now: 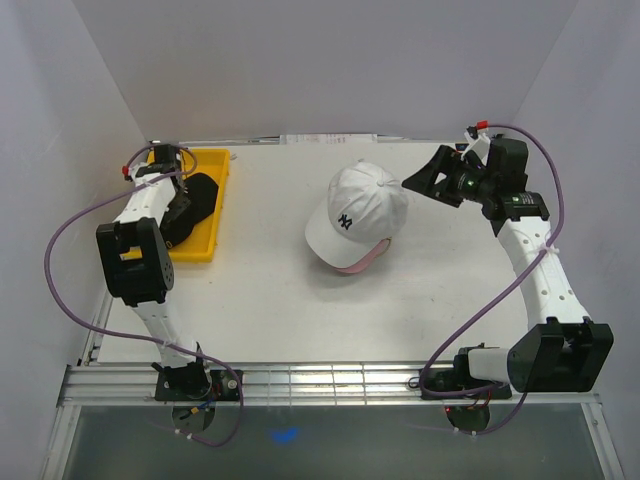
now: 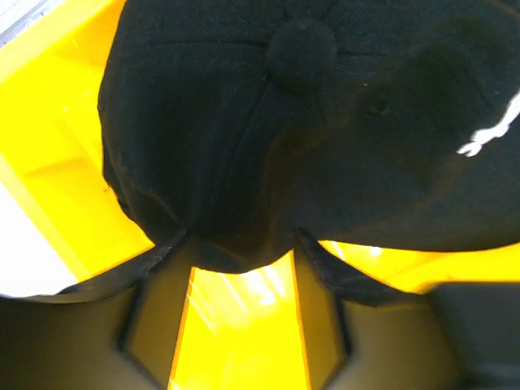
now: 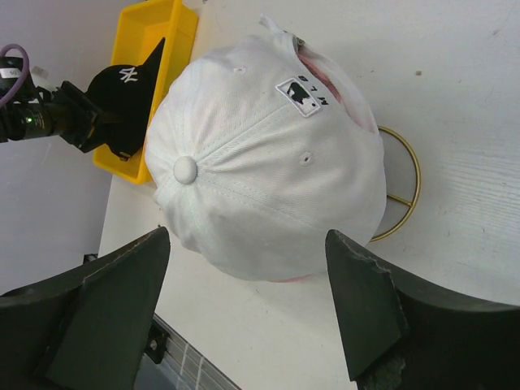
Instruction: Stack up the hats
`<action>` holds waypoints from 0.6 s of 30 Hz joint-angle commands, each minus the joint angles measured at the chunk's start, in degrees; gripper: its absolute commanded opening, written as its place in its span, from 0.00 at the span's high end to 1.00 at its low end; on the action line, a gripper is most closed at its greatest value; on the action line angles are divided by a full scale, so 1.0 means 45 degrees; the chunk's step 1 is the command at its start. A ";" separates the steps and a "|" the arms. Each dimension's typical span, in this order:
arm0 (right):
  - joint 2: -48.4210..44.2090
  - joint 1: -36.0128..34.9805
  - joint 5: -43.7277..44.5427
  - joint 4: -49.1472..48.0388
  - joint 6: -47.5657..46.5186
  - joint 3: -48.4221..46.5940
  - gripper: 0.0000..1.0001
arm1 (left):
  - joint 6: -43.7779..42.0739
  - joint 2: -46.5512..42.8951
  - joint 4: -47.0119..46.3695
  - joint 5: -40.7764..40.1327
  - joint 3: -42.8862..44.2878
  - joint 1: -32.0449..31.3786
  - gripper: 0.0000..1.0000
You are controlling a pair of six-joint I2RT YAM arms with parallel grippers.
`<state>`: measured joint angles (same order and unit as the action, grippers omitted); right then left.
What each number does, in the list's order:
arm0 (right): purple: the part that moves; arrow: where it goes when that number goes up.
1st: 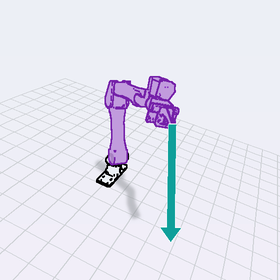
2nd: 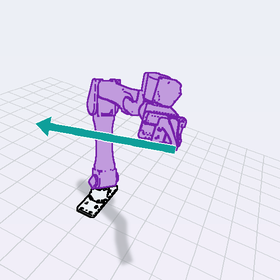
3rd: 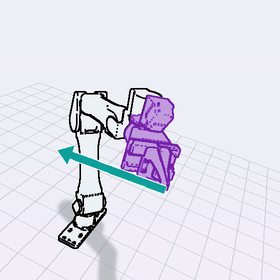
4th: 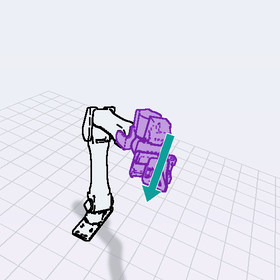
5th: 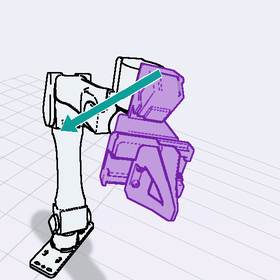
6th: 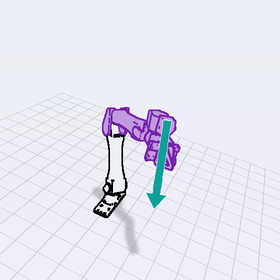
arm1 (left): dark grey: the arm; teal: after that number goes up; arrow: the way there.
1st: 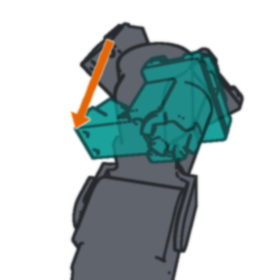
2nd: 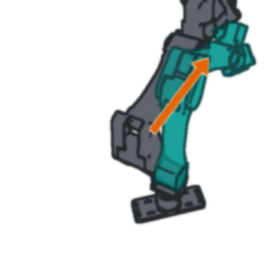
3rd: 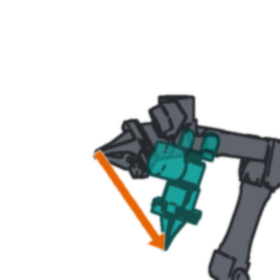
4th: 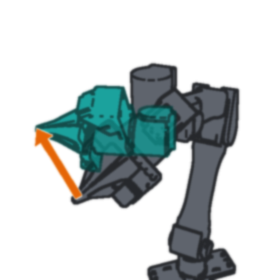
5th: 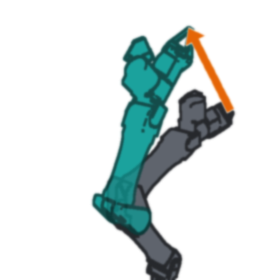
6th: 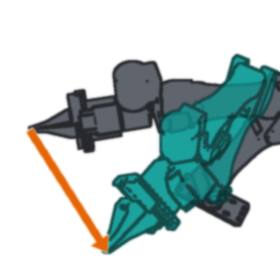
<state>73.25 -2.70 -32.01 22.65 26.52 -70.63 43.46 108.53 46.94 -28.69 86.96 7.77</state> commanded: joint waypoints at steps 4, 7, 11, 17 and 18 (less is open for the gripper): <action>0.0206 -0.0025 -0.0348 -0.0601 -0.0171 0.0032 0.18 | -0.0283 0.0315 -0.0157 -0.0481 0.0109 0.0031 0.62; 0.0225 -0.0025 -0.0387 -0.0562 -0.0171 -0.0026 0.19 | -0.0361 0.0160 -0.0157 -0.0344 0.0226 0.0031 0.88; 0.0284 -0.0045 -0.0387 -0.0523 -0.0191 -0.0144 0.20 | -0.0732 -0.0346 -0.0099 0.0026 0.0773 0.0031 1.00; 0.0342 -0.0084 -0.0406 -0.0386 -0.0191 -0.0417 0.20 | -0.1435 -0.1694 -0.0099 0.0574 0.1808 0.0012 1.00; 0.0323 -0.0064 -0.0406 -0.0367 -0.0172 -0.0534 0.20 | -0.1513 -0.2083 -0.0099 0.0671 0.1944 0.0012 1.00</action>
<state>74.54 -2.74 -32.84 22.44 26.52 -70.41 38.92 108.16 47.05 -26.63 91.44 7.77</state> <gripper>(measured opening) 0.799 0.025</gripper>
